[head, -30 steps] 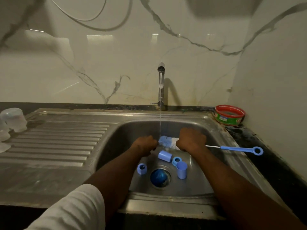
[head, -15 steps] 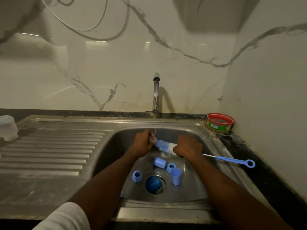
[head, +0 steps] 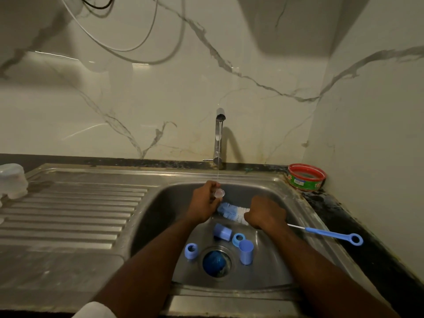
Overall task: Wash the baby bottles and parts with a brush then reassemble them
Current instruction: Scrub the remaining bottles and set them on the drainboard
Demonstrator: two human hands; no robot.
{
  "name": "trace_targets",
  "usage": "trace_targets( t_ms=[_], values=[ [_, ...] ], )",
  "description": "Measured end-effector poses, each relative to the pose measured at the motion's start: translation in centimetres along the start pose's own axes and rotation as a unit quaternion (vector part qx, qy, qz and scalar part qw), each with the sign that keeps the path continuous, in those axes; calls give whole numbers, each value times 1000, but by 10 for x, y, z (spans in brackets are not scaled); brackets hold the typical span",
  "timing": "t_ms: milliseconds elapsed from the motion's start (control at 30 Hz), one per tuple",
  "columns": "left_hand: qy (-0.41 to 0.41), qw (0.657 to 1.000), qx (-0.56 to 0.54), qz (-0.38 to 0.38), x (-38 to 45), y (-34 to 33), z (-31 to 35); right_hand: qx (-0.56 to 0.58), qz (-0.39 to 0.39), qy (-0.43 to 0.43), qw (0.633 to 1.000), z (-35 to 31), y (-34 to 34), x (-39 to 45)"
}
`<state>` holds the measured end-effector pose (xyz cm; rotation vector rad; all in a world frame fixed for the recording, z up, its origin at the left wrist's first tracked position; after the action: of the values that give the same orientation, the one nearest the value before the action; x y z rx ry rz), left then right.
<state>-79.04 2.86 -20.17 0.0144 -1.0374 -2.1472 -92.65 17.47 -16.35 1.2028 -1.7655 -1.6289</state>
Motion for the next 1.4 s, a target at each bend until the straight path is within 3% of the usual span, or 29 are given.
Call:
trace_targets(
  t_ms=[367,567,633,700,767,1000,1200,1300,1400],
  values=[
    [16,999,-40,3,-4,3,3,19,0,7,1000,0,2,-5],
    [48,999,13,21,3,10,11,20,4,15,1000,0,5,-5],
    [63,989,130,-43,7,4,14,18,11,16,1000,0,8,-6],
    [43,946,302,-106,9,-9,16,4,20,10,1000,1,10,-8],
    [21,918,375,-128,7,-20,17,-13,23,6,1000,1,11,-9],
    [52,977,201,-58,-1,-6,12,-28,50,6,998,0,18,-11],
    [119,984,118,-51,-11,4,4,-27,124,17,992,-5,37,-31],
    [156,987,-23,-16,-15,13,10,-7,137,33,990,-11,42,-37],
    [200,960,-196,5,-19,9,15,8,149,43,988,-16,45,-42]
  ],
)
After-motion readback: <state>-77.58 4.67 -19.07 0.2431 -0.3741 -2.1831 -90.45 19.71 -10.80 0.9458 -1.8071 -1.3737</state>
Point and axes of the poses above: each hand's wrist, its own x-axis towards the middle knuckle, its own y-axis out of the back of the hand, z = x × y, the point moved 7 cm from there along x, towards the middle knuckle, and after that the axes turned 15 degrees about -z, right-handed, at the moved point
